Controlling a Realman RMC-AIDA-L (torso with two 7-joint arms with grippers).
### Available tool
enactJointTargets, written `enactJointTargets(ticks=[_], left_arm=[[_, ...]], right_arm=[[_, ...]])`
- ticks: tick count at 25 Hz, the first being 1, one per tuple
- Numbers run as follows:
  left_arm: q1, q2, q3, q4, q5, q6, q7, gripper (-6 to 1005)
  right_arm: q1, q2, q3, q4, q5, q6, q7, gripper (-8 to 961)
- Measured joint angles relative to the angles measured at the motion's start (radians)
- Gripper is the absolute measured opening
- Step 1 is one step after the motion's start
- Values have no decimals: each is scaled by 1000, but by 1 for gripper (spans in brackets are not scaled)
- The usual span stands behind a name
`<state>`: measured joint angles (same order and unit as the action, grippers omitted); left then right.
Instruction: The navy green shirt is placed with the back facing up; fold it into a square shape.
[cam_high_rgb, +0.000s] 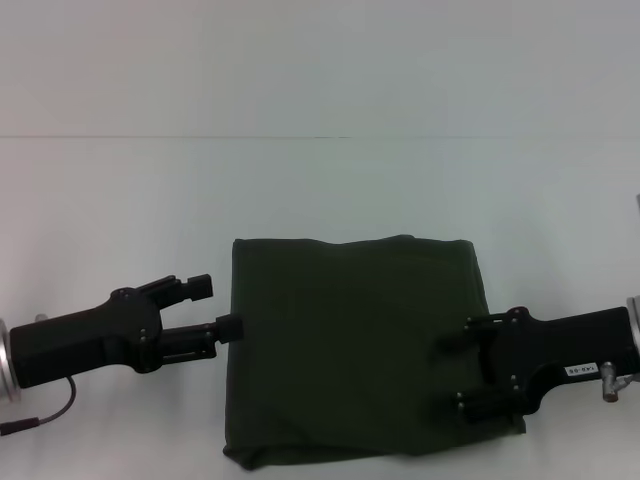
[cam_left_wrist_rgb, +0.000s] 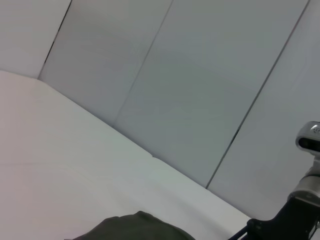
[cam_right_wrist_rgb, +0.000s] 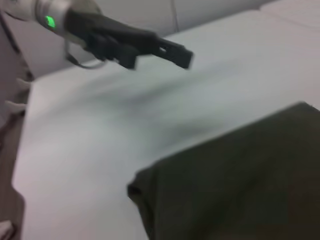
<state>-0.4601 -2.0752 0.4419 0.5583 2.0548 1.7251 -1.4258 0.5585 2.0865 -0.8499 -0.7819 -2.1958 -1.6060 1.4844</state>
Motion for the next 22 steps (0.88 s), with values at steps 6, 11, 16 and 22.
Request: enactJointTargets(ticks=[6, 11, 16, 22], left_arm=[[1, -6, 0, 1, 4, -13, 1, 964], [1, -8, 1, -3, 4, -34, 1, 964], [1, -13, 1, -13, -2, -43, 4, 963], [1, -18, 0, -20, -4, -47, 14, 964]], right_arm=[[-24, 0, -11, 3, -29, 86, -4, 833], [-46, 2, -11, 4, -47, 142, -3, 833], [-62, 2, -9, 9, -47, 184, -4, 832], [-72, 3, -2, 13, -42, 198, -4, 833]])
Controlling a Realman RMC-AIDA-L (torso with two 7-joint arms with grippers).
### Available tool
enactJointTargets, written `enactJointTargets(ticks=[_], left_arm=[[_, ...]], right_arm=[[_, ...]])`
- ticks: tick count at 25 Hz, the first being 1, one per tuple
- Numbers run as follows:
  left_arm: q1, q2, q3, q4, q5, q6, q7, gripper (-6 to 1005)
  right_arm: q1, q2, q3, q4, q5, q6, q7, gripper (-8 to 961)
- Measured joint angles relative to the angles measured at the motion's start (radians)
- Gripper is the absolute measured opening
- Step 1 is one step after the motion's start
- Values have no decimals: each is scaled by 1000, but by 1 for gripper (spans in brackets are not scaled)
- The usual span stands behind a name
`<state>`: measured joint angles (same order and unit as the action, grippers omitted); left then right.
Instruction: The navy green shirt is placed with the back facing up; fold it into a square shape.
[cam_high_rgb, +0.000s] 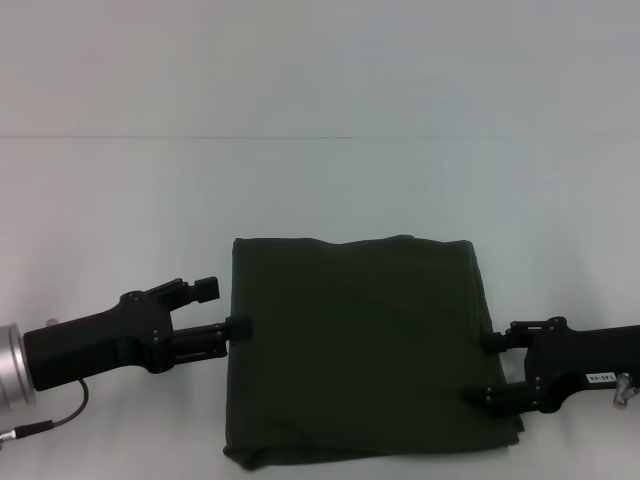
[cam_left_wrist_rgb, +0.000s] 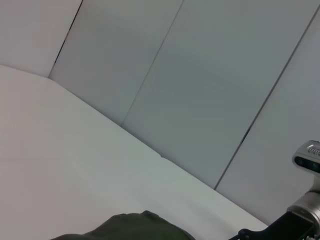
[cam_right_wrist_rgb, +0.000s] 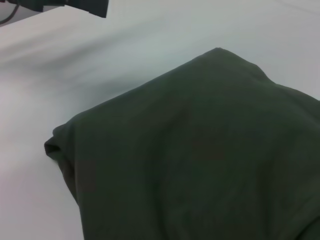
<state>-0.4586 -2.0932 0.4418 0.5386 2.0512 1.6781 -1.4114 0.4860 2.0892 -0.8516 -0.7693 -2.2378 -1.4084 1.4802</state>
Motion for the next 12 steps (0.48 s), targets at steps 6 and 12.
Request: enactJointTargets(ticks=[6, 12], left_arm=[[0, 0, -2, 0, 0, -4, -6, 963], [4, 1, -4, 0, 0, -13, -23, 964]], right_arm=[[-3, -1, 17, -17, 3, -27, 0, 832], [-8, 0, 83, -34, 23, -96, -34, 829]])
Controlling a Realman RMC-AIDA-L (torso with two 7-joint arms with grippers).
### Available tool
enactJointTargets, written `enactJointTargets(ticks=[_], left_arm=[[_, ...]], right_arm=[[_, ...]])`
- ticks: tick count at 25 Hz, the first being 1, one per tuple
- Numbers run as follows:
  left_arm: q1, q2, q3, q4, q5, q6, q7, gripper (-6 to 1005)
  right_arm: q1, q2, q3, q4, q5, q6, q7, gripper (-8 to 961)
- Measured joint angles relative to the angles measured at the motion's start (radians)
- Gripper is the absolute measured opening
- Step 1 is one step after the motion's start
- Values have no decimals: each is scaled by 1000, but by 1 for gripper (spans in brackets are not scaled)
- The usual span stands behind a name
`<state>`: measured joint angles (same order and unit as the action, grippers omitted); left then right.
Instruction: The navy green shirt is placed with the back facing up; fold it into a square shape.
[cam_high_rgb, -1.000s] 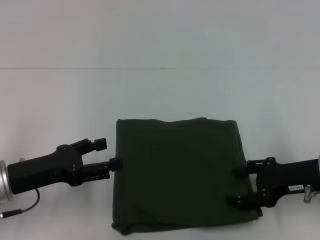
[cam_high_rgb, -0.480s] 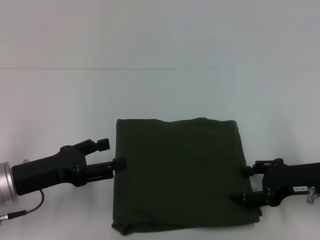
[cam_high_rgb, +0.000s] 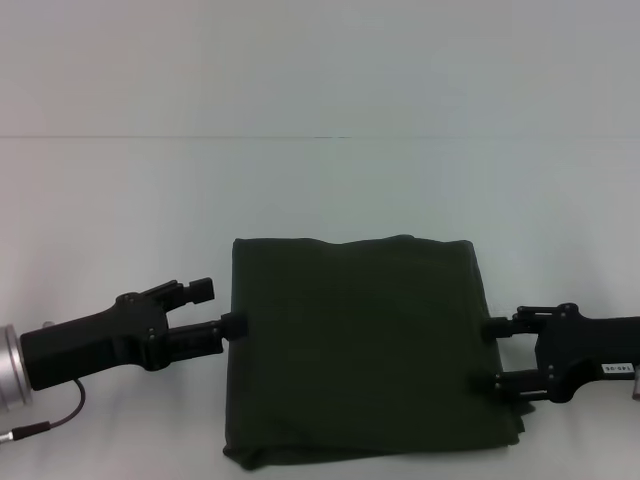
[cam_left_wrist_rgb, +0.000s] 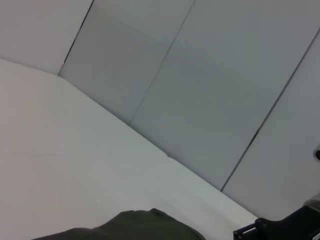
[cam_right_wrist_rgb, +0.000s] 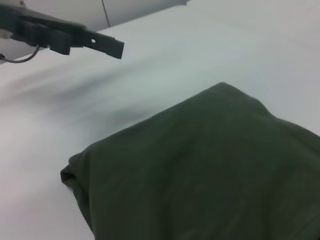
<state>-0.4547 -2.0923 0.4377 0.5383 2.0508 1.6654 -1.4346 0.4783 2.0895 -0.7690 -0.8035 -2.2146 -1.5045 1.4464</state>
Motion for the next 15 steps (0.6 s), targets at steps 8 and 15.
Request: enactJointTargets(ticks=[8, 15], left_arm=[[14, 0, -1, 0, 0, -25, -41, 964], [14, -1, -1, -1, 0, -34, -63, 963]], right_arm=[[-26, 1, 4, 48, 0, 86, -63, 825], [-35, 0, 4, 64, -2, 118, -68, 822]])
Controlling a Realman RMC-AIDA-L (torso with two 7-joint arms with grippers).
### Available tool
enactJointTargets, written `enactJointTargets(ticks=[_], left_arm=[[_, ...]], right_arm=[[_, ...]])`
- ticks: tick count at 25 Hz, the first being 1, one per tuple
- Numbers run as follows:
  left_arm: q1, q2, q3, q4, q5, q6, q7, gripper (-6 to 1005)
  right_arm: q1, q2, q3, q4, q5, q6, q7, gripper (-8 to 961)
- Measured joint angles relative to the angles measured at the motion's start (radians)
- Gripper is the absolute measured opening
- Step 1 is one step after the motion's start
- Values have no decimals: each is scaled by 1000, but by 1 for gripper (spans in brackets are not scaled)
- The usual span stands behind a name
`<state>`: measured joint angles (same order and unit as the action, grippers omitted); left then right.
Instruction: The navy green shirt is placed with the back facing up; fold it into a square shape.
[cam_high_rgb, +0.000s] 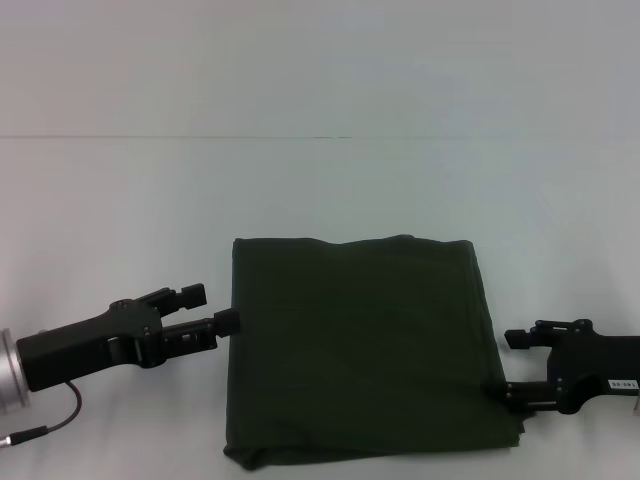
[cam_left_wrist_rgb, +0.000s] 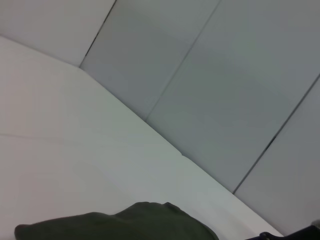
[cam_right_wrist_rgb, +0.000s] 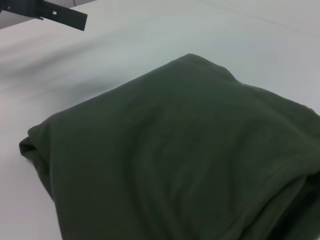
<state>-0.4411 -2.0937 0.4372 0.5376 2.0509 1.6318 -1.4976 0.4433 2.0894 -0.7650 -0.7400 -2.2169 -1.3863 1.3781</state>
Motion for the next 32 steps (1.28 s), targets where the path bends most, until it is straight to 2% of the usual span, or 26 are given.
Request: enactJointTargets(ticks=[7, 11, 17, 24, 32], left_arm=[[-41, 7, 7, -1, 4, -14, -183, 963], [-83, 23, 27, -1, 19, -49, -400, 963], [-141, 52, 153, -13, 71, -220, -805, 963], [-187, 70, 213, -56, 105, -311, -926, 964], [-209, 62, 246, -78, 125, -332, -934, 963]], right_arm=[[-14, -3, 77, -11, 35, -52, -28, 824], [-35, -3, 166, -10, 78, -144, -113, 824], [-72, -1, 224, 26, 96, -172, -169, 824], [-116, -1, 260, 86, 97, -175, -253, 825], [-127, 0, 254, 93, 91, -219, -283, 825]])
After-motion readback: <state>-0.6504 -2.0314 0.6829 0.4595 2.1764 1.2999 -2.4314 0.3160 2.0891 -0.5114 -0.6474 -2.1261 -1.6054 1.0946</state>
